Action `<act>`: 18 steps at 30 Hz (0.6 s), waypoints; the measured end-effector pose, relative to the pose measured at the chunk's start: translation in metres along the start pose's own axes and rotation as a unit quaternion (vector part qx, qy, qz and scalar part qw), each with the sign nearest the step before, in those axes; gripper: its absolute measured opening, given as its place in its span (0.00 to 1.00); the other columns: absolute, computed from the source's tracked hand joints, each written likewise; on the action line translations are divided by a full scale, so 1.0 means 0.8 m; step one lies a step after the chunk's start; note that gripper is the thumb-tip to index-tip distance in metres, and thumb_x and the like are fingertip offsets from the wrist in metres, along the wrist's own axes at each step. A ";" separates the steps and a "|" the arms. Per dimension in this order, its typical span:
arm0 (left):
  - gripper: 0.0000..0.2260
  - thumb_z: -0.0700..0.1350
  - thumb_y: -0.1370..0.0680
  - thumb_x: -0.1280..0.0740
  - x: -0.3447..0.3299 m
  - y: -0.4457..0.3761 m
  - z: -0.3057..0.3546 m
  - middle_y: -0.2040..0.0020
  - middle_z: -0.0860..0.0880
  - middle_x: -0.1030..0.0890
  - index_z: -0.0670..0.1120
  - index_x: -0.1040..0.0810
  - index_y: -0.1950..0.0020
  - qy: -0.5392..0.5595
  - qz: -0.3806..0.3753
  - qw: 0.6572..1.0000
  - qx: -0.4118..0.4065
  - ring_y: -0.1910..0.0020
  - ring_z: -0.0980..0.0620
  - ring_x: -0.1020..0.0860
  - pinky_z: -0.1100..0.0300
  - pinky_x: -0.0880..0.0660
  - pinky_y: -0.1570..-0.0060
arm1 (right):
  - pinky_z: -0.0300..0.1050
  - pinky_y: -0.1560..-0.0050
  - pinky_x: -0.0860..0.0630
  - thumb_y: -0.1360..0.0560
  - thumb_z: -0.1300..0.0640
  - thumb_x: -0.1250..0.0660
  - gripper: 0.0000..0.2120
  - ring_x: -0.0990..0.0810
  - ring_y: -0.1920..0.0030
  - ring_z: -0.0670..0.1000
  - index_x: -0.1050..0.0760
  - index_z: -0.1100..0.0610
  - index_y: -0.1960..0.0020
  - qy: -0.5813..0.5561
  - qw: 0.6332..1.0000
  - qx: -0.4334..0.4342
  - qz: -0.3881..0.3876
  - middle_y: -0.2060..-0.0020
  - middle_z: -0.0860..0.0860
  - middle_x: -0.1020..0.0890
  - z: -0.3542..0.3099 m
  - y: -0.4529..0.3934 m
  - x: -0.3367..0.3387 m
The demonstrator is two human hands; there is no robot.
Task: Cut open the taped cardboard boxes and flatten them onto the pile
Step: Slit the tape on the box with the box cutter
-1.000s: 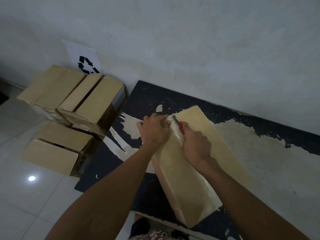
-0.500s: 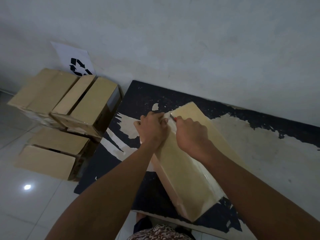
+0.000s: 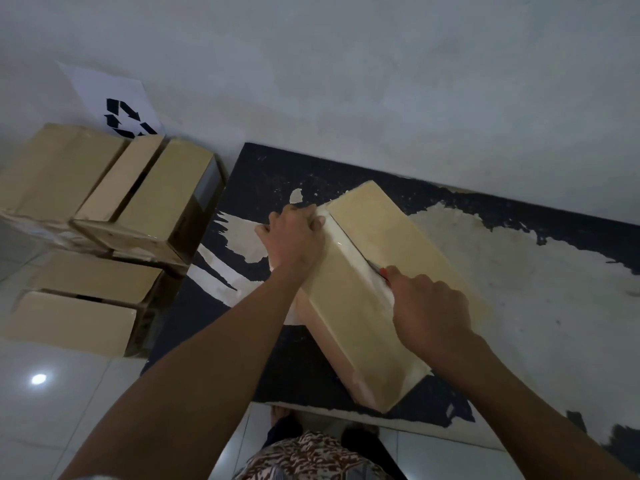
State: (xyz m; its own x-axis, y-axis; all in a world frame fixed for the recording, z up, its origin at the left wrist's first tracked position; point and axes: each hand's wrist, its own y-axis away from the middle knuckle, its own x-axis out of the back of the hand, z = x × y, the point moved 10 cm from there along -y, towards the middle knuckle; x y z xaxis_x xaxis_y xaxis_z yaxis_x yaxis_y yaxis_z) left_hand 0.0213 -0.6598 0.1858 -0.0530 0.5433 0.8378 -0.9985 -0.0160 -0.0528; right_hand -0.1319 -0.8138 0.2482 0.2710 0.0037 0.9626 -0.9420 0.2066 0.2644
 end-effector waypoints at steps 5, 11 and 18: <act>0.15 0.52 0.19 0.38 -0.002 0.000 0.006 0.39 0.49 0.22 0.54 0.24 0.32 -0.014 0.000 0.999 -0.039 0.37 0.47 0.29 0.45 0.39 0.35 | 0.45 0.57 0.31 0.17 0.52 0.44 0.23 0.24 0.55 0.51 0.45 0.47 0.24 -0.011 1.000 -0.027 -0.004 0.48 0.51 0.23 0.022 0.035 -0.012; 0.19 0.42 0.21 0.36 0.035 0.047 0.048 0.28 0.45 0.30 0.46 0.27 0.29 0.042 0.051 0.990 -0.128 0.26 0.47 0.35 0.46 0.46 0.28 | 0.47 0.54 0.34 0.18 0.56 0.43 0.25 0.23 0.43 0.55 0.45 0.52 0.23 -0.010 1.000 -0.011 -0.014 0.41 0.54 0.24 0.022 0.039 -0.022; 0.21 0.51 0.16 0.47 -0.026 0.186 0.077 0.20 0.47 0.43 0.48 0.37 0.23 -0.088 -0.084 0.986 -0.111 0.20 0.44 0.50 0.44 0.51 0.23 | 0.48 0.55 0.33 0.19 0.59 0.42 0.18 0.22 0.44 0.57 0.37 0.54 0.29 -0.032 0.999 0.031 0.021 0.42 0.55 0.23 0.034 0.048 -0.018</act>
State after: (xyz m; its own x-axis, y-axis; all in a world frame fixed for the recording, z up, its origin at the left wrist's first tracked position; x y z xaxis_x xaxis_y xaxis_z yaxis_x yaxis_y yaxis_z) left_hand -0.1268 -0.7252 0.1945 0.0916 0.3684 0.9251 -0.9665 0.2567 -0.0065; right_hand -0.1777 -0.8326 0.2460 0.2189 -0.0517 0.9744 -0.9636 0.1457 0.2242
